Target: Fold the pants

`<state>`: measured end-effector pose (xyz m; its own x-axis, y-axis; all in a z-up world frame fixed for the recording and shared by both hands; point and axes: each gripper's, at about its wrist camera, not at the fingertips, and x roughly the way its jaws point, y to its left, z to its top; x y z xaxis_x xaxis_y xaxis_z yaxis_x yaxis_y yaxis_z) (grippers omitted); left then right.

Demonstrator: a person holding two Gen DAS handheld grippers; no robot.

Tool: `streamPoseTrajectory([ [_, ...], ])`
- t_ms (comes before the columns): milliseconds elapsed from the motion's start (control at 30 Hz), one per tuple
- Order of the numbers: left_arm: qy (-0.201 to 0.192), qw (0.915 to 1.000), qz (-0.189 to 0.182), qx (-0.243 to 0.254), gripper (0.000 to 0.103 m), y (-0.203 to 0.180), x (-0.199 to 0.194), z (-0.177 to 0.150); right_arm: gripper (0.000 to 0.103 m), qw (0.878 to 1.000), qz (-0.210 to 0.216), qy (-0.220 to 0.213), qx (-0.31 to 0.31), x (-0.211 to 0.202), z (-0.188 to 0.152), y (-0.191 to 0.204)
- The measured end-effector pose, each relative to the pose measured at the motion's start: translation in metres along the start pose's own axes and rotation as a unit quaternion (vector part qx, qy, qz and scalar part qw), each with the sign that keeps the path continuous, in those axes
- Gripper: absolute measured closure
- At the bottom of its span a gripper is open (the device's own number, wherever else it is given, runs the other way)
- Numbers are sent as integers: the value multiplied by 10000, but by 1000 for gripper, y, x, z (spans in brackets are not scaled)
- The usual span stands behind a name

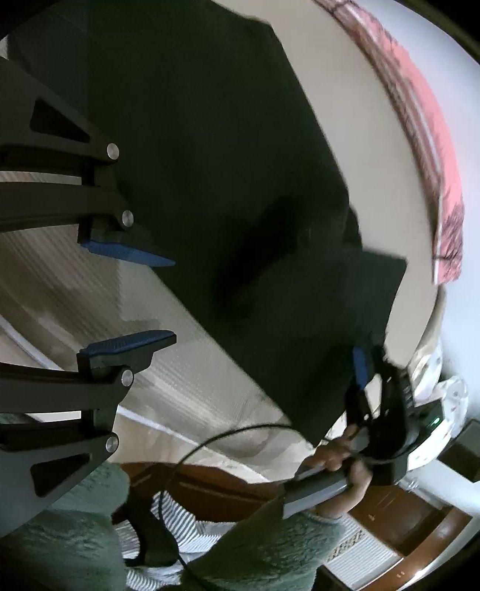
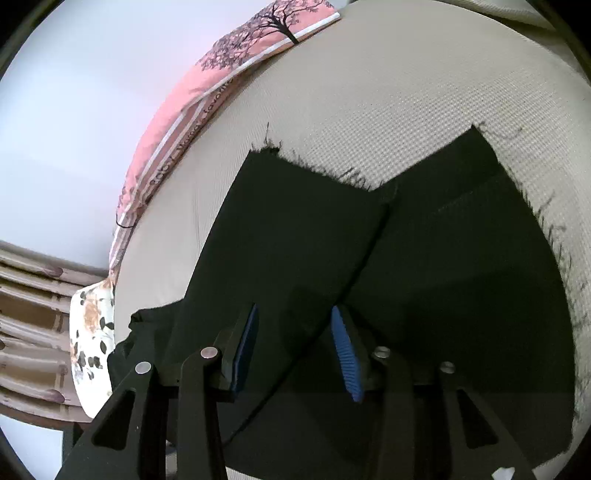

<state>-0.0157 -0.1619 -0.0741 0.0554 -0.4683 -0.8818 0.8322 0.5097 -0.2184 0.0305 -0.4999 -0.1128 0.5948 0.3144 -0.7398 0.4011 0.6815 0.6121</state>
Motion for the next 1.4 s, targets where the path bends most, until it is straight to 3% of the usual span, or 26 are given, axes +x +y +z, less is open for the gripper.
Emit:
streamPoseTrajectory([
  [267, 48, 9997, -51, 217, 66, -19, 19, 14, 65, 9993, 355, -23, 122, -2, 15, -17],
  [633, 98, 9992, 374, 40, 67, -9, 29, 18, 68, 9985, 507, -64, 188, -7, 25, -31],
  [733, 66, 9989, 470, 59, 70, -10, 32, 16, 73, 9986, 446, -229, 186, -7, 35, -32],
  [800, 59, 9985, 538, 80, 73, -10, 33, 16, 83, 9988, 394, -238, 186, -4, 40, -32],
  [833, 58, 9985, 538, 65, 75, -8, 34, 17, 95, 9990, 349, -218, 149, -2, 42, -31],
  [967, 5, 9989, 462, -54, 84, -4, 30, 18, 100, 9984, 146, -518, -155, -19, 44, -17],
  [1167, -54, 9990, 435, 72, 87, -5, 32, 19, 101, 9904, -357, -1235, -513, -87, 12, -7],
  [1300, -65, 9988, 426, 249, 87, -7, 33, 18, 103, 9840, -1013, -1467, -29, -114, -30, -49],
  [1333, -68, 9988, 414, 262, 87, -7, 34, 17, 103, 9871, -815, -1330, 359, -115, -47, -73],
  [1400, -80, 9990, 363, 249, 87, -6, 34, 19, 103, 9886, -689, -1219, 555, -113, -55, -84],
])
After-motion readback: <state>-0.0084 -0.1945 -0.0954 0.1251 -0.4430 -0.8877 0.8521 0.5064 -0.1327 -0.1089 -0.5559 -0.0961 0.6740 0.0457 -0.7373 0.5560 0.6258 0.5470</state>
